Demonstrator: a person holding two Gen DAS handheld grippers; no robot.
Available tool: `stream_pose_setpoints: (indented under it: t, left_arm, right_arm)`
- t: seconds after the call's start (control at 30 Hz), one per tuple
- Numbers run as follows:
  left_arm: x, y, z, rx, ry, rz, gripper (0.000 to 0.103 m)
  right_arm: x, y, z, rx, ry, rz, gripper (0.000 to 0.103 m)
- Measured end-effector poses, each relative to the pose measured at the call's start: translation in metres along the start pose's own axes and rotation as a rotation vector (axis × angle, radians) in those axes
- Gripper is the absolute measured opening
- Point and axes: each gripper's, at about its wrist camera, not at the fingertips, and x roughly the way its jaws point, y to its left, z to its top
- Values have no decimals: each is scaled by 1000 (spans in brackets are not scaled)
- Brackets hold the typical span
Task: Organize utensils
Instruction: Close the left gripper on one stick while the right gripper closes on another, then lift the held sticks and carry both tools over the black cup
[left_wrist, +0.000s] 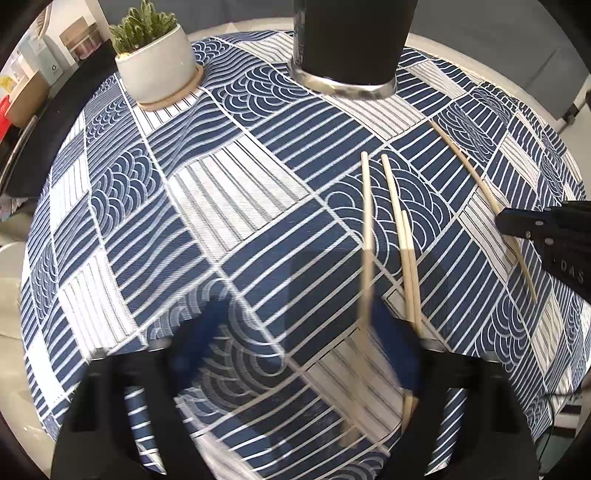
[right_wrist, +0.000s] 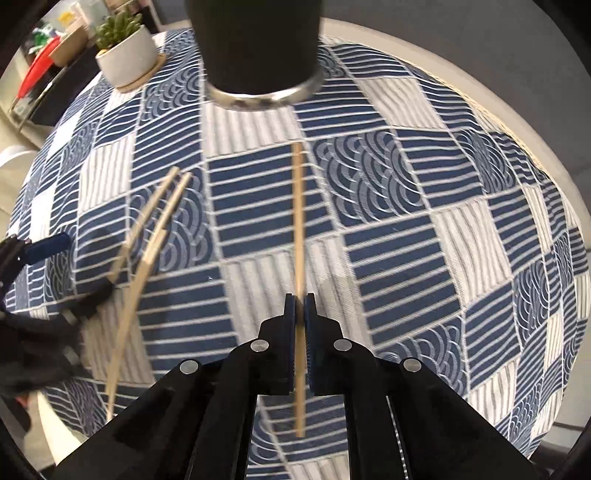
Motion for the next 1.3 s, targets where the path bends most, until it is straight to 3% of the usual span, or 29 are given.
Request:
stream_pose_setpoints:
  t: [0.07, 0.17, 0.37, 0.5, 0.7, 0.8, 1.03, 1.3]
  left_arm:
    - [-5, 13, -1, -14, 1, -7, 33]
    - [-7, 37, -6, -74, 27, -33, 8]
    - [-13, 56, -21, -155, 50, -74, 5]
    - [-18, 60, -23, -158, 58, -48, 5]
    - [-44, 75, -8, -172, 9, -17, 5]
    - [-61, 91, 6, -198, -24, -38, 5]
    - [-100, 103, 55, -179, -89, -8, 5]
    - [-139, 127, 105, -148, -156, -11, 5]
  right_arm:
    - [-1, -15, -3, 31, 2, -8, 5]
    - [-2, -35, -9, 74, 3, -18, 5]
    - [-3, -76, -18, 144, 7, -28, 5]
    - [-13, -95, -18, 176, -22, -30, 5]
    - [-46, -112, -14, 205, -109, -51, 5]
    - [-65, -123, -9, 235, -159, -34, 5]
    - [-107, -114, 7, 255, -272, -4, 5]
    - [-156, -96, 49, 240, -393, -24, 5]
